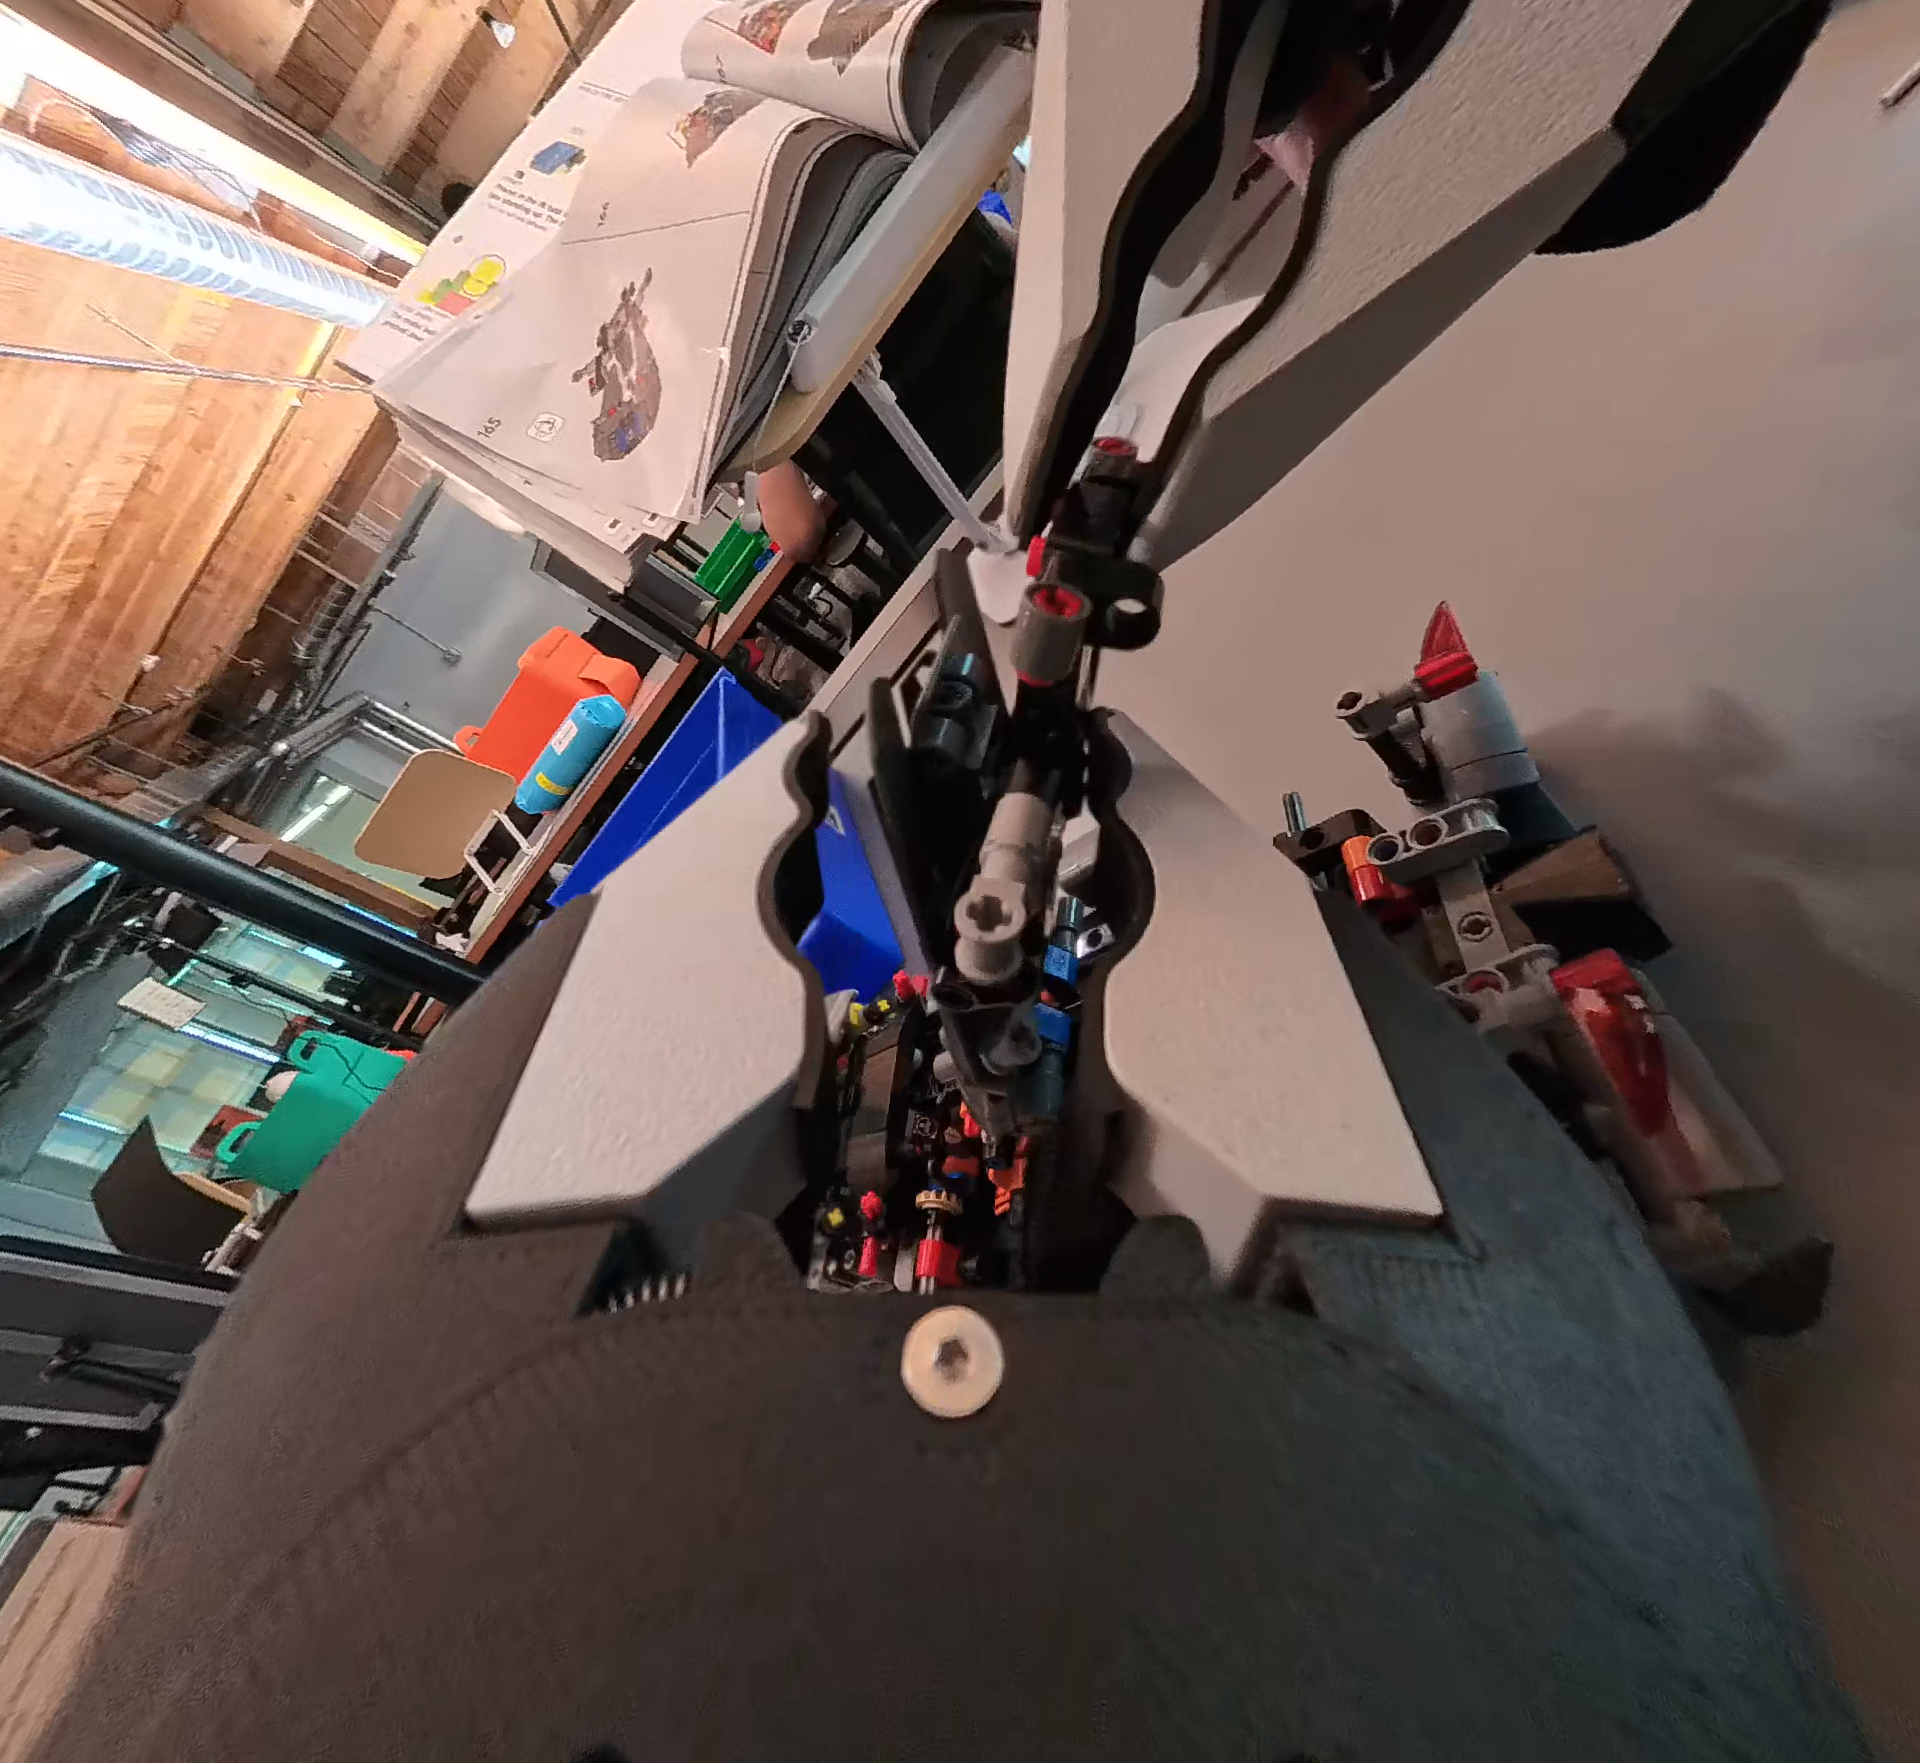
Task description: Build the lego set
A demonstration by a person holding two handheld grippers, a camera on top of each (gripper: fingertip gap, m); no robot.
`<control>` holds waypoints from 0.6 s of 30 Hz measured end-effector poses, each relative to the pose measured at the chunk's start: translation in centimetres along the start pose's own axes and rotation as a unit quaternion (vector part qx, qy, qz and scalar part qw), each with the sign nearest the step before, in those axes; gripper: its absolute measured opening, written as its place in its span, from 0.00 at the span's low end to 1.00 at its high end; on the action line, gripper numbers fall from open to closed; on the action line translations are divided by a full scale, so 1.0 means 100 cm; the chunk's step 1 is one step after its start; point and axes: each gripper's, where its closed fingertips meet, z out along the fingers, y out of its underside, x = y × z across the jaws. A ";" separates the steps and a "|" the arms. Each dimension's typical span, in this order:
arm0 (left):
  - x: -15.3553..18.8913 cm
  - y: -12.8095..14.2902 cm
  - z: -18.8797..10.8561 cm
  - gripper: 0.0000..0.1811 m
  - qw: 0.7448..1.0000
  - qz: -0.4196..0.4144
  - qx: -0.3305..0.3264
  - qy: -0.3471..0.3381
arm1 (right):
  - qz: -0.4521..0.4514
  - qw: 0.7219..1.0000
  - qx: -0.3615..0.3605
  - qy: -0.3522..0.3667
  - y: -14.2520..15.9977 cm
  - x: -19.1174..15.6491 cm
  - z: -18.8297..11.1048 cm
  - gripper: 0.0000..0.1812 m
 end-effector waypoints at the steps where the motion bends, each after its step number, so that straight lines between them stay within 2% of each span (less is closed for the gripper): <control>1: -0.001 0.000 -0.001 0.28 1.000 -0.006 0.003 -0.002 | 0.001 1.000 0.002 0.001 -0.001 0.000 0.000 0.05; 7: -0.004 -0.002 -0.009 0.32 0.999 -0.031 0.012 -0.022 | 0.002 1.000 0.001 0.003 0.001 0.000 0.000 0.05; 13: 0.004 -0.005 -0.015 0.27 0.997 -0.070 0.025 -0.032 | 0.002 1.000 0.001 0.003 0.001 -0.001 0.000 0.05; 16: 0.002 -0.004 -0.017 0.20 0.995 -0.085 0.032 -0.035 | 0.003 1.000 0.002 0.003 0.001 -0.001 0.000 0.05; 18: 0.001 -0.004 -0.017 0.21 0.995 -0.089 0.034 -0.031 | 0.005 1.000 0.003 0.005 0.001 -0.001 0.000 0.05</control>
